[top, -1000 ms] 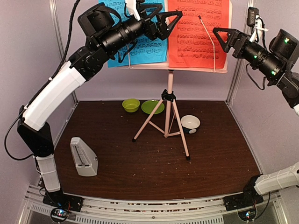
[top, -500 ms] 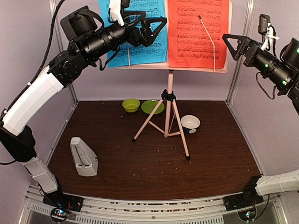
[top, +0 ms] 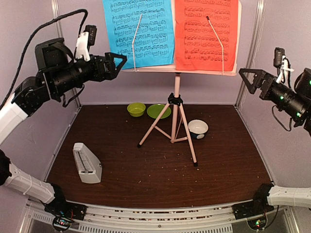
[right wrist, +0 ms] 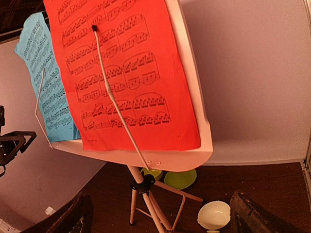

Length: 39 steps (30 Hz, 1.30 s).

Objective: Set up the instrument practice props

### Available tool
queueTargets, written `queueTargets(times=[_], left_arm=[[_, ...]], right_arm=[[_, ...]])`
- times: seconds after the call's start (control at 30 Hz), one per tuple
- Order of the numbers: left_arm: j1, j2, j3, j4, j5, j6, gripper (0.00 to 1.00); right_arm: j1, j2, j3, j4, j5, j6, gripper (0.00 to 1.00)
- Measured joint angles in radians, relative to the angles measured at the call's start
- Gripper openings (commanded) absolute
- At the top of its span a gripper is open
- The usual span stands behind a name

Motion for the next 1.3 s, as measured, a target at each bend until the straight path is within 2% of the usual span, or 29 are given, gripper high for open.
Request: queueTargets(times=[0.27, 0.5, 0.63, 0.93, 1.17, 1.3], left_arm=[[0.044, -0.185, -0.224, -0.356, -0.166, -0.349, 0.98], [0.06, -0.224, -0.32, -0.695, -0.186, -0.62, 0.98], [0.071, -0.217, -0.358, -0.84, -0.182, -0.722, 0.98], [0.13, -0.185, -0.479, -0.984, -0.138, -0.786, 0.98], [0.197, -0.133, -0.533, -0.917, -0.092, -0.691, 0.97], [0.222, -0.098, -0.554, -0.838, -0.057, -0.628, 0.92]], right_arm=[[0.0, -0.083, -0.23, -0.031, -0.013, 0.106, 0.99], [0.0, -0.115, -0.426, -0.011, -0.084, 0.165, 1.0], [0.0, -0.115, -0.534, 0.015, -0.12, 0.19, 1.0], [0.011, -0.113, -0.597, 0.086, -0.141, 0.238, 1.0], [0.043, -0.107, -0.597, 0.108, -0.128, 0.261, 1.0], [0.06, -0.105, -0.597, 0.116, -0.119, 0.273, 1.0]])
